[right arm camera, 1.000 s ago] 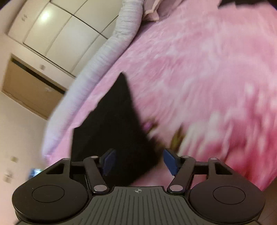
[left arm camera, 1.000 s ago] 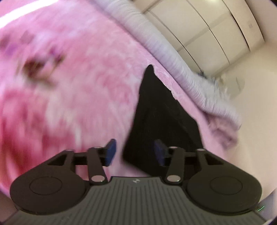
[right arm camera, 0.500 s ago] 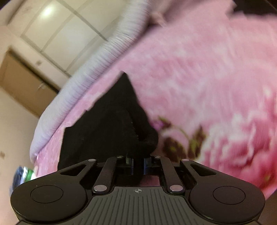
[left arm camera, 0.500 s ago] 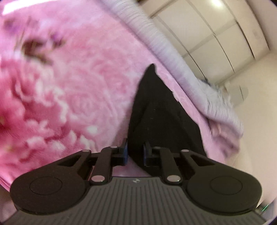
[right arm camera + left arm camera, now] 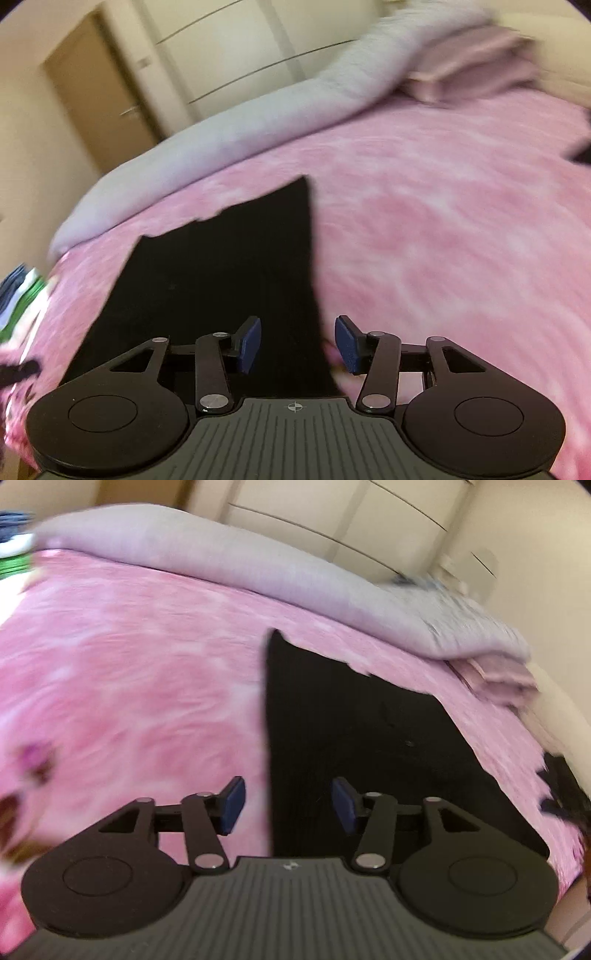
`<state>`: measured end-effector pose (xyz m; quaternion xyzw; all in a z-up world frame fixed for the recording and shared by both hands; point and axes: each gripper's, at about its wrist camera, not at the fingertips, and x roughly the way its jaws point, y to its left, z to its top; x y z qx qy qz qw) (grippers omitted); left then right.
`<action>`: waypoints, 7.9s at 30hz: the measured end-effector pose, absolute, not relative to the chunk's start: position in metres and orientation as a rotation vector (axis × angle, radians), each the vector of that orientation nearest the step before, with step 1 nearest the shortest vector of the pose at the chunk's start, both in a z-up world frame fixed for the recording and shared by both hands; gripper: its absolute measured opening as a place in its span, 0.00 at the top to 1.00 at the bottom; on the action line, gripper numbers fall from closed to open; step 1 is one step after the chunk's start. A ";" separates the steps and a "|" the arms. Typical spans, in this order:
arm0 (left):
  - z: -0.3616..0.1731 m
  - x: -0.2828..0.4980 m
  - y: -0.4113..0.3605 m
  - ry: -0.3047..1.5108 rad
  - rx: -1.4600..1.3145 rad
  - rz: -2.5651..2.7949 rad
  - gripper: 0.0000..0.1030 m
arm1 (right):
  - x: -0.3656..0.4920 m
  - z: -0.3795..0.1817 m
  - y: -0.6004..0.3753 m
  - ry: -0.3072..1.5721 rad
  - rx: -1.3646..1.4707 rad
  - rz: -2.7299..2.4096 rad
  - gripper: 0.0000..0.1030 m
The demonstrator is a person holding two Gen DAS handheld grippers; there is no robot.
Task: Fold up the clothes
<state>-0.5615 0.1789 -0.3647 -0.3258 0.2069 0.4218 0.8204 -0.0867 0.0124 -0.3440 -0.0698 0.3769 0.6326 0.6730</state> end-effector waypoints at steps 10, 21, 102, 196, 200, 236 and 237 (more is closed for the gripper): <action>-0.391 -0.517 0.215 0.468 -0.662 0.811 0.95 | -0.095 -0.359 0.058 0.779 -0.237 1.508 0.92; -0.381 -0.509 0.211 0.434 -0.577 0.879 0.92 | -0.101 -0.380 0.100 0.740 -0.336 1.444 0.93; -0.349 -0.519 -0.067 0.660 -0.581 1.120 0.58 | -0.249 -0.343 -0.149 0.837 -0.362 1.164 0.50; -0.290 -0.600 0.110 -0.113 -1.194 0.805 0.73 | -0.109 -0.252 -0.073 0.974 0.420 1.304 0.89; -0.293 -0.581 0.170 -0.100 -1.189 0.837 0.61 | -0.090 -0.259 -0.012 0.947 0.387 1.258 0.61; -0.376 -0.516 0.240 0.501 -0.525 1.115 0.83 | -0.087 -0.374 0.093 0.721 -0.298 1.158 0.78; -0.368 -0.517 0.232 0.489 -0.515 1.117 0.84 | -0.093 -0.368 0.087 0.697 -0.289 1.150 0.74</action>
